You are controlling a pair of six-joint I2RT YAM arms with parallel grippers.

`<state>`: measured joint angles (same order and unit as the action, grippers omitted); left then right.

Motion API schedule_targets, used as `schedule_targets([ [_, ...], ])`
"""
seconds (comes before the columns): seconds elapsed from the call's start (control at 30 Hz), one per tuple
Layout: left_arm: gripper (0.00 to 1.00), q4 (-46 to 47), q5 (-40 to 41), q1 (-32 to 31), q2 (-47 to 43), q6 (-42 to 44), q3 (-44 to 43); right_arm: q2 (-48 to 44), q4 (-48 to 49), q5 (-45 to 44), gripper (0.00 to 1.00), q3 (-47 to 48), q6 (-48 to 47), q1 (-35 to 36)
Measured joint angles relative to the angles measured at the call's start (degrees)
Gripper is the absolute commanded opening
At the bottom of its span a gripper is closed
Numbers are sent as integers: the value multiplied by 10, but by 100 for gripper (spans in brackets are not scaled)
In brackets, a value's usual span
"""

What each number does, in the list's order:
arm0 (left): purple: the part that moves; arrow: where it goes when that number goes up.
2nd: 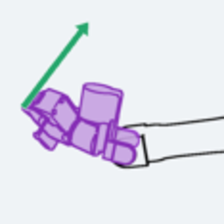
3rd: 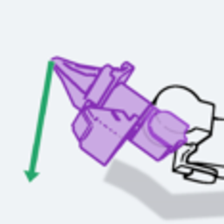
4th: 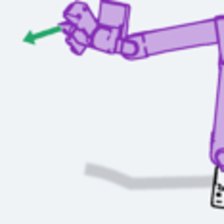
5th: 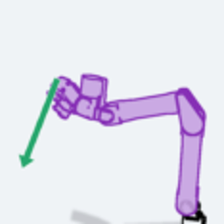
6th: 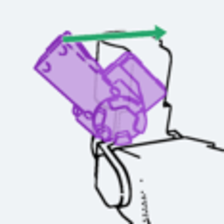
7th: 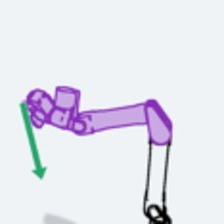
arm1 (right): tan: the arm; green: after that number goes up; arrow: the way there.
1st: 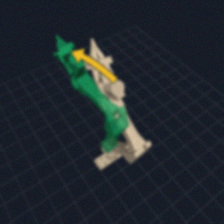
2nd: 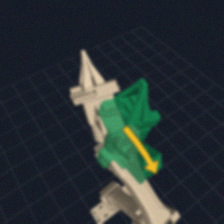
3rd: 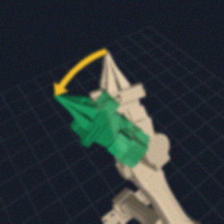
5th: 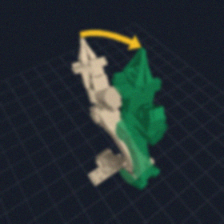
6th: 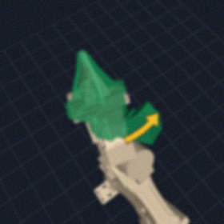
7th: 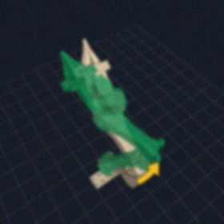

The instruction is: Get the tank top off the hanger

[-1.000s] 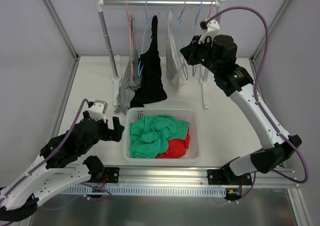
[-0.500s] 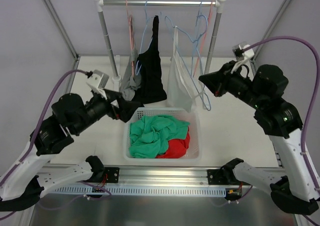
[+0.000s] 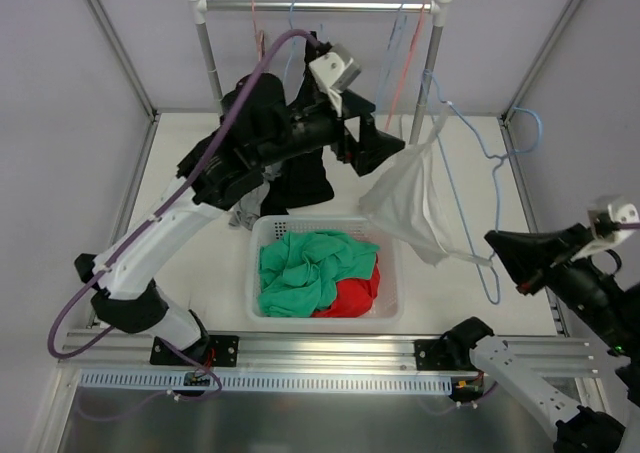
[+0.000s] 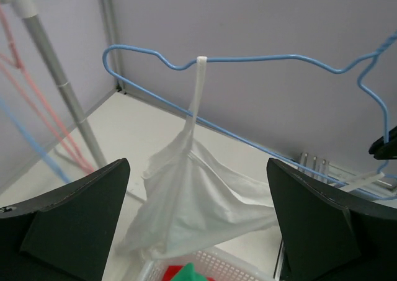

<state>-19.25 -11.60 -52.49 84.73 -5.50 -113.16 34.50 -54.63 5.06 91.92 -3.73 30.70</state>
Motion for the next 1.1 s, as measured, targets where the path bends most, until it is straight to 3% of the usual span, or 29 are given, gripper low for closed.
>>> schedule_targets([
  [0.2,94,12,-30,-45,122,28,-102,-63,-103,-97,0,68,1,8],
  [0.27,98,18,-44,-56,156,33,-130,-74,-128,-119,0,90,1,16],
  [0.47,98,44,-77,-94,231,52,-176,-95,-186,-128,0,103,11,37],
  [0.57,89,61,-80,-111,251,57,-177,-95,-209,-123,0,103,17,44],
  [0.77,61,94,-70,-120,276,62,-177,-95,-229,-115,0,103,24,44],
  [1.1,57,120,-29,-120,285,64,-177,-95,-229,-92,0,102,29,44],
])
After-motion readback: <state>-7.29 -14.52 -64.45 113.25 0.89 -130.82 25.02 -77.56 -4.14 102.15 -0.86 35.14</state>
